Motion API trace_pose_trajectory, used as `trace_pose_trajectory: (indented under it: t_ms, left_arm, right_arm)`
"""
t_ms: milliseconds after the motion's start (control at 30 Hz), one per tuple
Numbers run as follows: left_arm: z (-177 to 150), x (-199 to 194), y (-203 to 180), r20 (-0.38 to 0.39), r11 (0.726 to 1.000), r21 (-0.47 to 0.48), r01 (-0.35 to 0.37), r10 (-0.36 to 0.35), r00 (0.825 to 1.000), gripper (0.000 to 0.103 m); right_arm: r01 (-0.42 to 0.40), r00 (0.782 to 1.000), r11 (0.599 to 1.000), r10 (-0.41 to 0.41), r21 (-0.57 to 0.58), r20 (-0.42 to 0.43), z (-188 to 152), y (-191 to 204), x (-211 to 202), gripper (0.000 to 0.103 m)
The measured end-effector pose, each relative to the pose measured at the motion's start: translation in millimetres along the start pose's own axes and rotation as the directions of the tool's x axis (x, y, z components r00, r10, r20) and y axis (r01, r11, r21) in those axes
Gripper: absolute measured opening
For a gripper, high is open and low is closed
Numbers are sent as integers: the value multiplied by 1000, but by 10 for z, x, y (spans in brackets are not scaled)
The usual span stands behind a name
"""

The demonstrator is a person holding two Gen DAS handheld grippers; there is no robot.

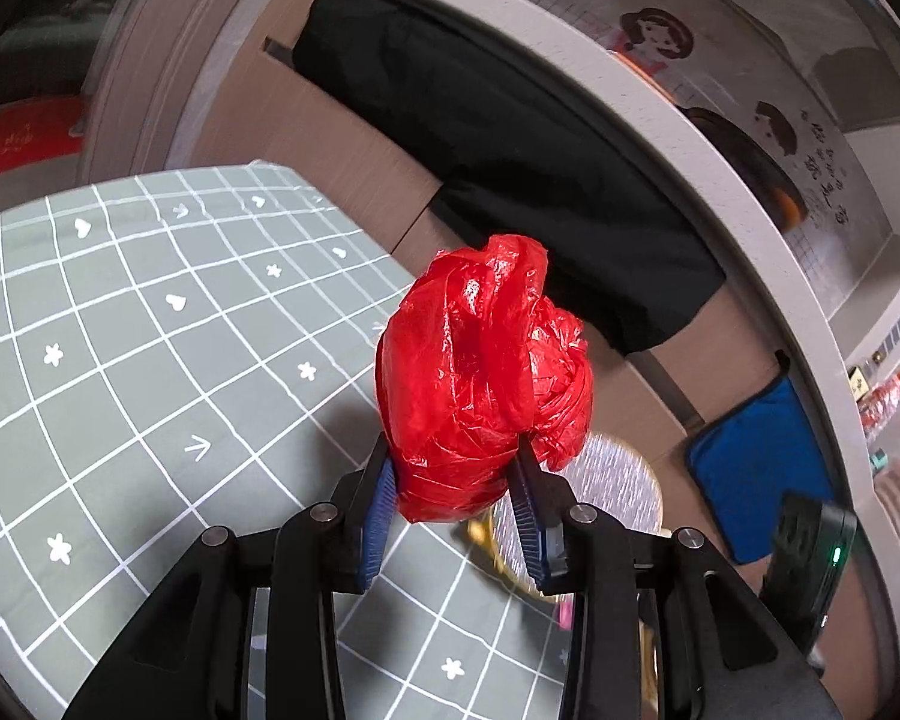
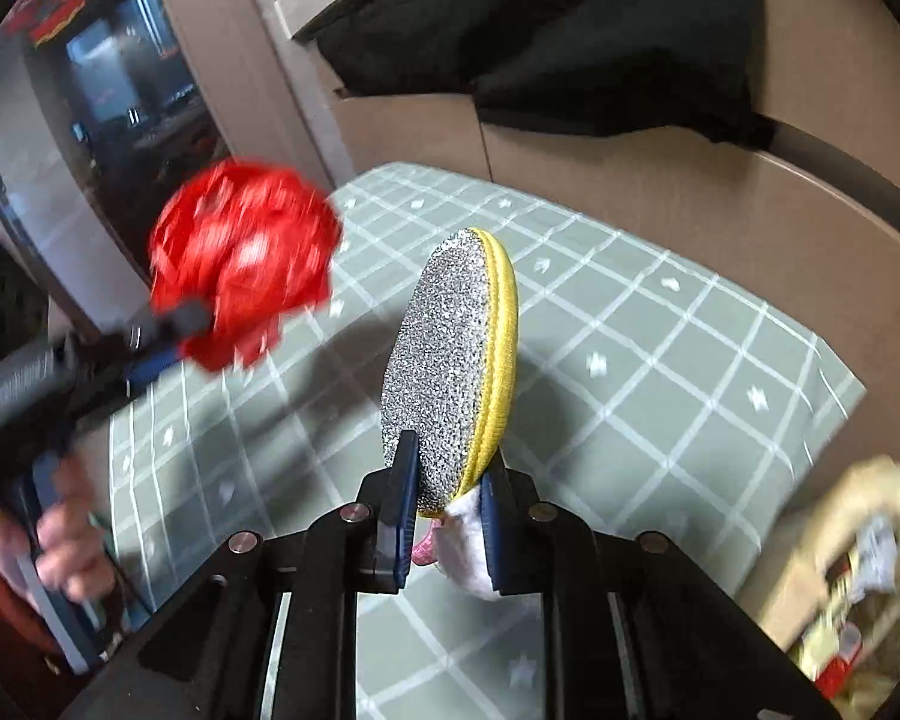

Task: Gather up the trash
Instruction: 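Grasp the silver round scrubber with the right gripper while left gripper holds the red bag, then carry the red bag and silver scrubber over the bin with both grippers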

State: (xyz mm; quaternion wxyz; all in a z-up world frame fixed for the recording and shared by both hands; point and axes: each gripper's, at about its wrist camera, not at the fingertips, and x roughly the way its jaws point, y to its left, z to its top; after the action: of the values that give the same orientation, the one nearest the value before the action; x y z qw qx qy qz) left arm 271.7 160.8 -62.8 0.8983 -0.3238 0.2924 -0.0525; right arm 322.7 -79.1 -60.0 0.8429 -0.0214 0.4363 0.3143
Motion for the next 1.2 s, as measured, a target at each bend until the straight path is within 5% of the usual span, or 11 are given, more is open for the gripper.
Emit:
trace_pose_trajectory:
  t_ms: [300,533,600,767,967,1200]
  left_arm:
    - [-46,-142,-153,7,999,43,3,-3,1000,37]
    - [-58,-167,-204,9,998,55,-10,10,1000,37]
    - [-59,-176,-223,10,998,60,-15,14,1000,37]
    - [-69,-264,-367,44,994,108,-5,1,999,37]
    - [-88,-387,-694,102,981,194,10,-30,994,37]
    - [-167,-433,-1153,106,955,293,46,-80,991,37]
  right_arm:
    - [78,997,991,-80,-105,-22,-289,194,-18,32]
    - [80,996,990,-76,-112,41,-242,255,-30,32]
    - [62,996,994,-56,-93,71,-210,228,-67,17]
    - [21,992,998,-13,-67,123,-129,201,-255,13]
    - [62,969,992,-33,-110,246,-146,279,-746,13]
    - [111,929,994,-102,-5,355,-272,-4,-1323,13]
